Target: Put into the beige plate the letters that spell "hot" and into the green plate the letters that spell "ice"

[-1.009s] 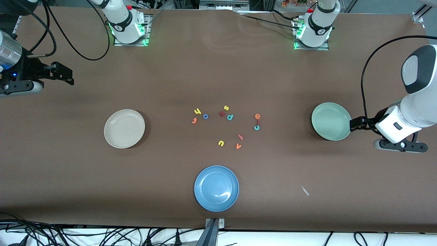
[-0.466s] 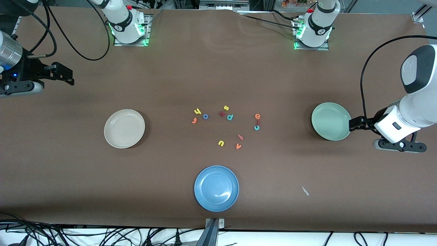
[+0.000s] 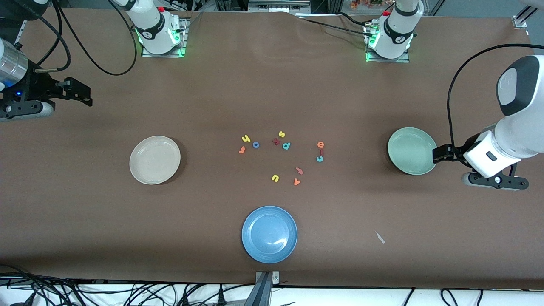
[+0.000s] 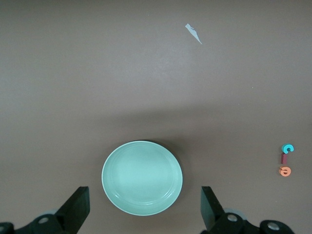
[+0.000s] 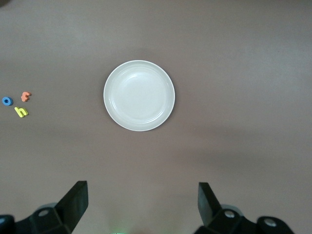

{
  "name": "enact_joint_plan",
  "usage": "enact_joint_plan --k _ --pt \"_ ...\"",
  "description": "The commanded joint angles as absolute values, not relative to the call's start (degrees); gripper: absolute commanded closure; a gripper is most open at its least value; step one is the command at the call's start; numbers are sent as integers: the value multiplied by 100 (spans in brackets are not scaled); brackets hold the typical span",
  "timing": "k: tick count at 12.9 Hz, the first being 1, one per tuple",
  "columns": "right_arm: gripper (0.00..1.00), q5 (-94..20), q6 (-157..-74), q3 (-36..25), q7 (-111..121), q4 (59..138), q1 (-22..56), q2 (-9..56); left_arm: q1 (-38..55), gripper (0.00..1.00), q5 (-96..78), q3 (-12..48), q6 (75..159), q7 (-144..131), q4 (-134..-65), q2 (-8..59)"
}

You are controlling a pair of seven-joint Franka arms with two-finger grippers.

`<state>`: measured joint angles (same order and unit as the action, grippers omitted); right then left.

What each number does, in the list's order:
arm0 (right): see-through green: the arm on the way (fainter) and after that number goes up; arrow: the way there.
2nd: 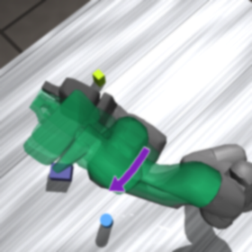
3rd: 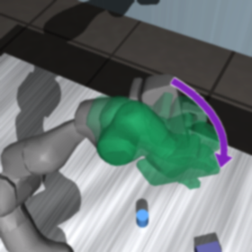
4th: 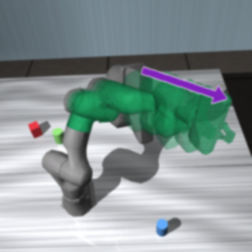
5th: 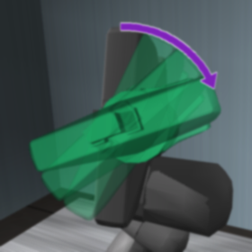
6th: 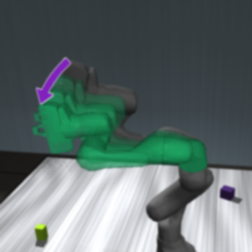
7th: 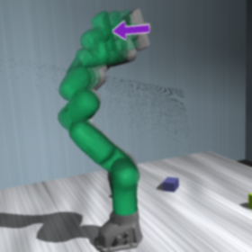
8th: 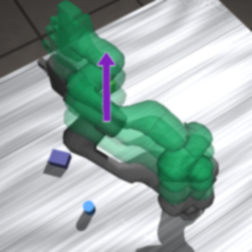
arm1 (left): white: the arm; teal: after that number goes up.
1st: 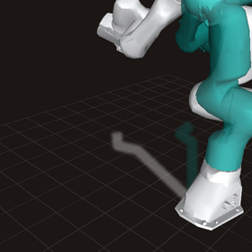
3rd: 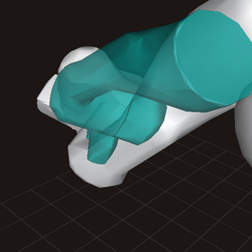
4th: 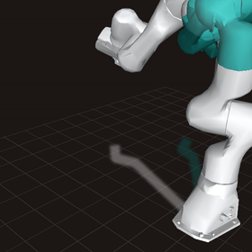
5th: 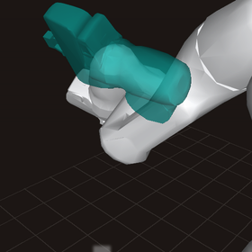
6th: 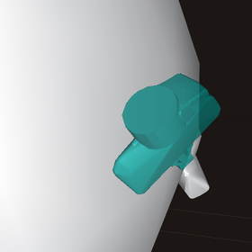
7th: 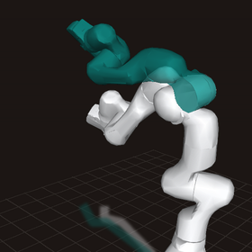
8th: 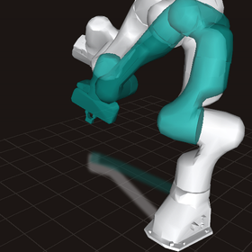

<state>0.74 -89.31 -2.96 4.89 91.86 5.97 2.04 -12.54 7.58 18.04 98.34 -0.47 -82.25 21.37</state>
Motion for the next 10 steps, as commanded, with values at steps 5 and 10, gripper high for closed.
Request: enact_joint_plan --k 5,10 --pt "0 114 -9000 -290 580 9202 571 211 -1257 0 571 1758 9800 35 -8191 2092" --pt "0 114 -9000 -290 580 9211 571 211 -1274 0 571 1758 9809 35 -8191 2092"
